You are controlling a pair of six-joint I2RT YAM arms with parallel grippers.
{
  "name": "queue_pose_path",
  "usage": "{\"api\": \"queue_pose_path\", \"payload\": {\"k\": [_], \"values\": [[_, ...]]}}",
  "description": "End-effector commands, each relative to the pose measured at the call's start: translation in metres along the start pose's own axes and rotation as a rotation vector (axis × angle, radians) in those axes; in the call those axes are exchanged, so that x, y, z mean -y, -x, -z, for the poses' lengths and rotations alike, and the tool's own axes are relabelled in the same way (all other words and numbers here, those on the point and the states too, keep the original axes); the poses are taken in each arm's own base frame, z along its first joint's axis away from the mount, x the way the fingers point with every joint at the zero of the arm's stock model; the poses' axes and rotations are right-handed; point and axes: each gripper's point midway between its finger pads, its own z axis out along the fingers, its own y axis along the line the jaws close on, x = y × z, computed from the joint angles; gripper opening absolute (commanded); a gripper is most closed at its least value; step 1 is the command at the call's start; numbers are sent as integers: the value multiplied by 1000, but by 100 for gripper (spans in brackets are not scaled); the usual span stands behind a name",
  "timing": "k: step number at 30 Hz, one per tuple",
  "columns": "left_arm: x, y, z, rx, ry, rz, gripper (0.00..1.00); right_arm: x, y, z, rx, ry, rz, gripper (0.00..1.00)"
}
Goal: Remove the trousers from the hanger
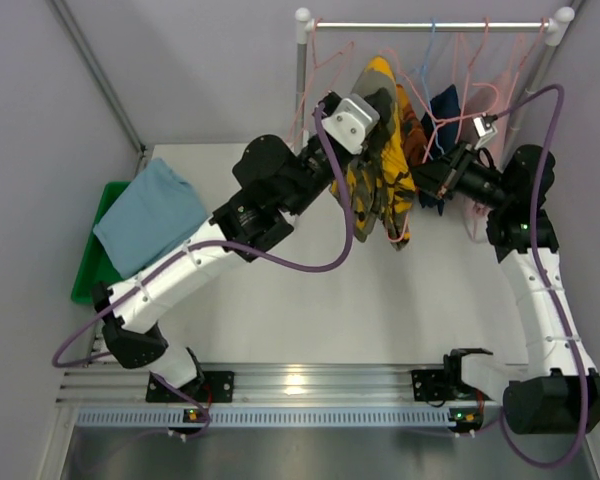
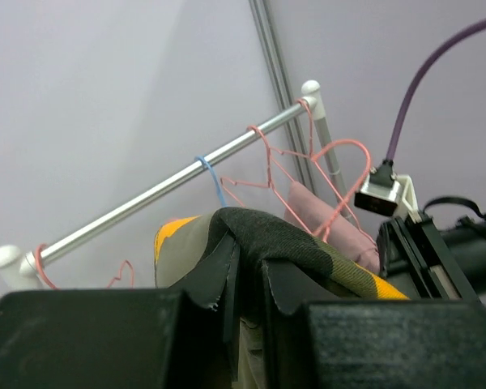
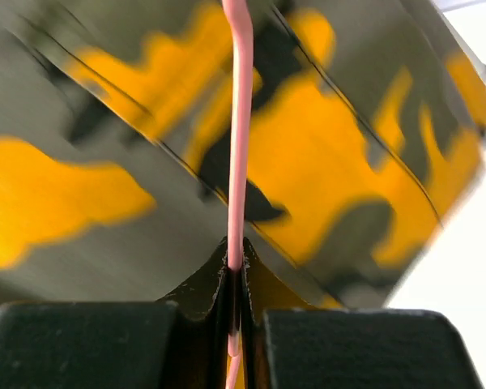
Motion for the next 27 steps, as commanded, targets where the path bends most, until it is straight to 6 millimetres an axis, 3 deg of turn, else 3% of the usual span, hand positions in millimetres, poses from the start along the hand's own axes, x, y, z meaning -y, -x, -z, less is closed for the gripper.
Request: {"api": "queue_pose_path", "payload": {"k": [1,6,10,16,20,22,23,24,27], "values": [[-63,152,23,460,164,16,0,16,-5,9,11,-54,78,0],[-78,182,25,533,216,-12,0,21,-14,13,-3,-71,99,0],[-102,212,42,593,301,-61,0,22,-22,18,-16,-81,122,0],[-133,240,71,633,428,-139,0,21,-26,21,-18,-80,137,0],[-164,249,101,592,588,-255,0,11,-22,22,-10,-65,167,0],[-171,234,108,530,653,-308,0,8,-21,23,-10,-60,178,0],[-183,243,130,536,716,-351,0,6,-20,23,-8,-58,182,0],[-182,225,127,481,724,-383,0,6,-20,23,-11,-56,184,0],[-218,211,152,417,820,-450,0,5,-20,21,-10,-53,190,0]]}}
